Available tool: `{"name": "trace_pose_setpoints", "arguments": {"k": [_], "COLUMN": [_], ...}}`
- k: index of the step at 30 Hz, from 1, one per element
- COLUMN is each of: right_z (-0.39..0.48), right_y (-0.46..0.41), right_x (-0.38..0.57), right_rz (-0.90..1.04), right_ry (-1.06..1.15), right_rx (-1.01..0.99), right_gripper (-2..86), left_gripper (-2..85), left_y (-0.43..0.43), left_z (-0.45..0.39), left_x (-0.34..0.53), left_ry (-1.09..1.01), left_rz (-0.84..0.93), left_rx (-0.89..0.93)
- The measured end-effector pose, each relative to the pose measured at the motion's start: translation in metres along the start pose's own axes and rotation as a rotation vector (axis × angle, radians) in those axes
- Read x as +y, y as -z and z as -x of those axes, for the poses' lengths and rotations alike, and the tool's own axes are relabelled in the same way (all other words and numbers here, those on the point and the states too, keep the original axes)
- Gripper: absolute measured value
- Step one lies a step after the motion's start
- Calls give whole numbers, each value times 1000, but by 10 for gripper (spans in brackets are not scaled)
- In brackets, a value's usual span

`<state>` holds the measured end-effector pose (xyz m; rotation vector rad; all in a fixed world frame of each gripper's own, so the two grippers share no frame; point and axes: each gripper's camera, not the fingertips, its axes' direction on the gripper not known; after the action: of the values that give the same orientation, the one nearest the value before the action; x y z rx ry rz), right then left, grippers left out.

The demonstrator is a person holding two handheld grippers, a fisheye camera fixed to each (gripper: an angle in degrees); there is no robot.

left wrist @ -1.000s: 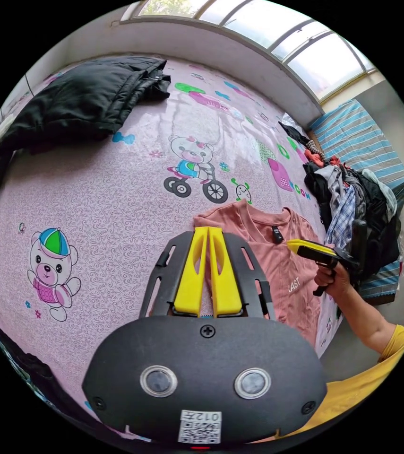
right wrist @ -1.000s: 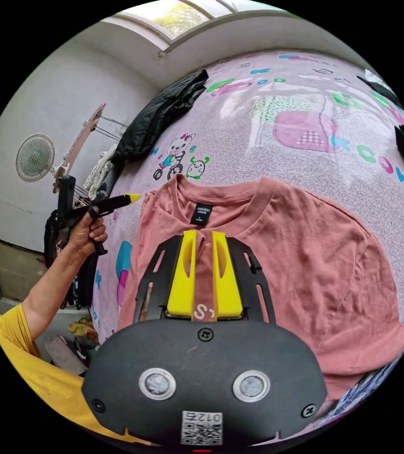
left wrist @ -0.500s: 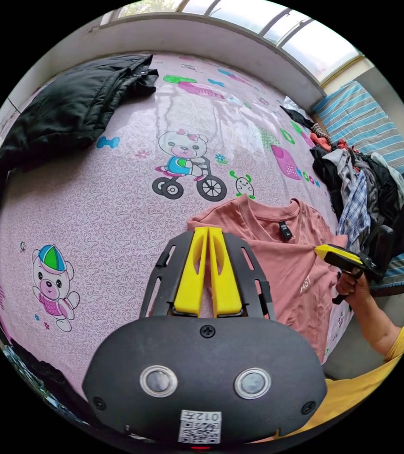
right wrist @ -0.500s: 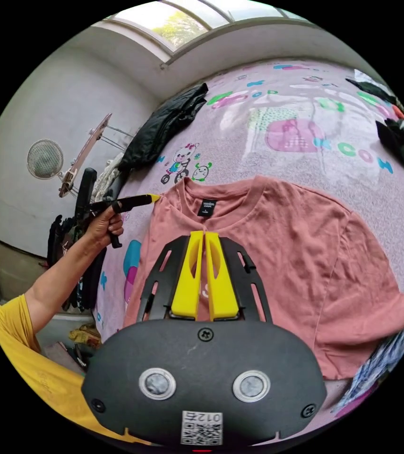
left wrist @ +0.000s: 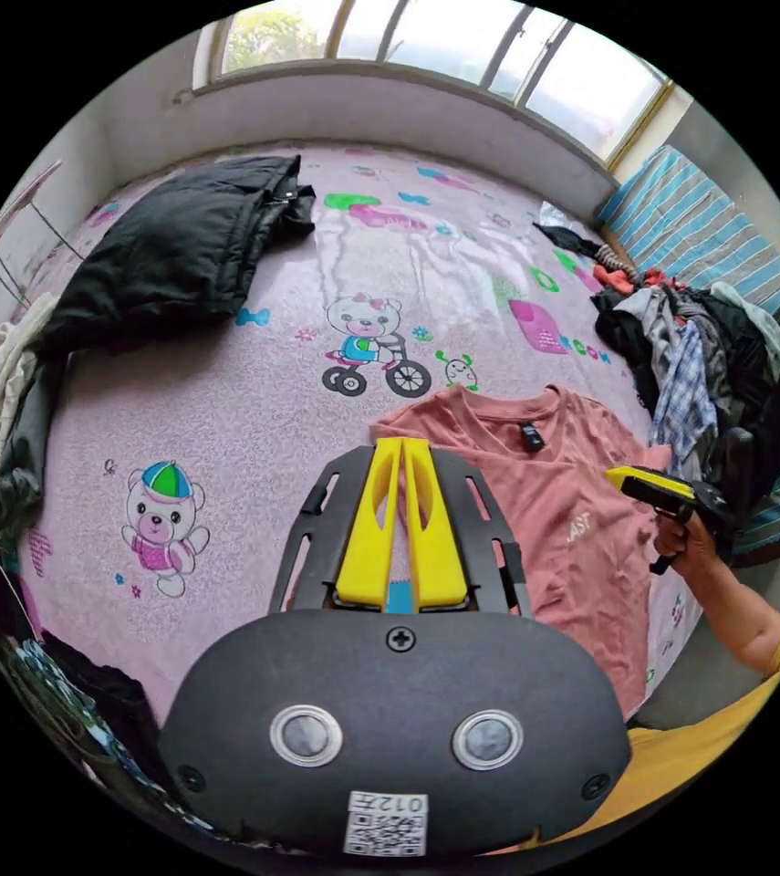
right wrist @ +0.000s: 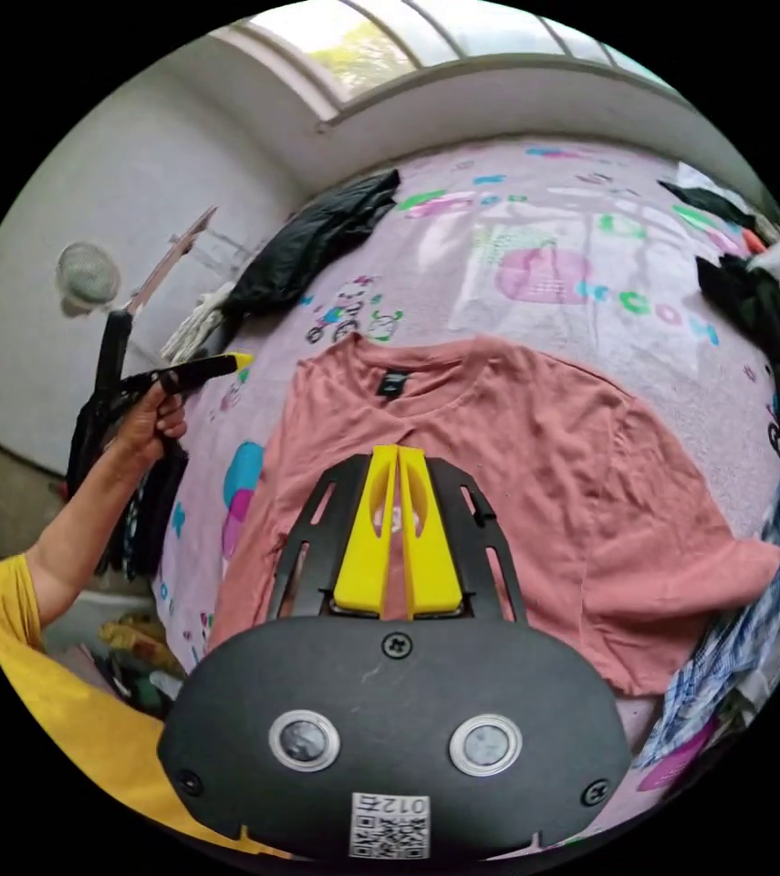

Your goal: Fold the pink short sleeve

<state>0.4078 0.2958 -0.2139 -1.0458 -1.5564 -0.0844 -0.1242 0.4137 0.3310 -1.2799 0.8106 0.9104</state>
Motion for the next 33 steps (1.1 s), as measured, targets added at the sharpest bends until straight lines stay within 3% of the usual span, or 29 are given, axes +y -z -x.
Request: {"name": "trace_pose_setpoints", "arguments": {"k": [4, 13, 16, 21, 27, 33], "right_z": [50, 62, 90, 155, 175, 185], "right_y": [-39, -95, -80, -99, -136, -175], "right_x": [34, 65, 91, 186, 261, 285], "right_rz": [161, 273, 293, 523, 605, 660], "right_ry": [186, 217, 353, 586, 580, 604], "right_rx": [-91, 92, -43, -314, -373, -272], "right_gripper": [3, 1, 2, 4, 1, 1], "left_gripper": [33, 6, 5, 9, 16, 5], "left_y": [27, 36, 43, 47, 27, 9], "left_z": [-11, -33, -31, -29, -41, -63], "left_x": [89, 351, 429, 549, 623, 669], "left_ry": [8, 155, 241, 369, 359, 288], "left_rz": [16, 253, 283, 262, 244, 159], "left_rx": [62, 153, 175, 205, 153, 103]}}
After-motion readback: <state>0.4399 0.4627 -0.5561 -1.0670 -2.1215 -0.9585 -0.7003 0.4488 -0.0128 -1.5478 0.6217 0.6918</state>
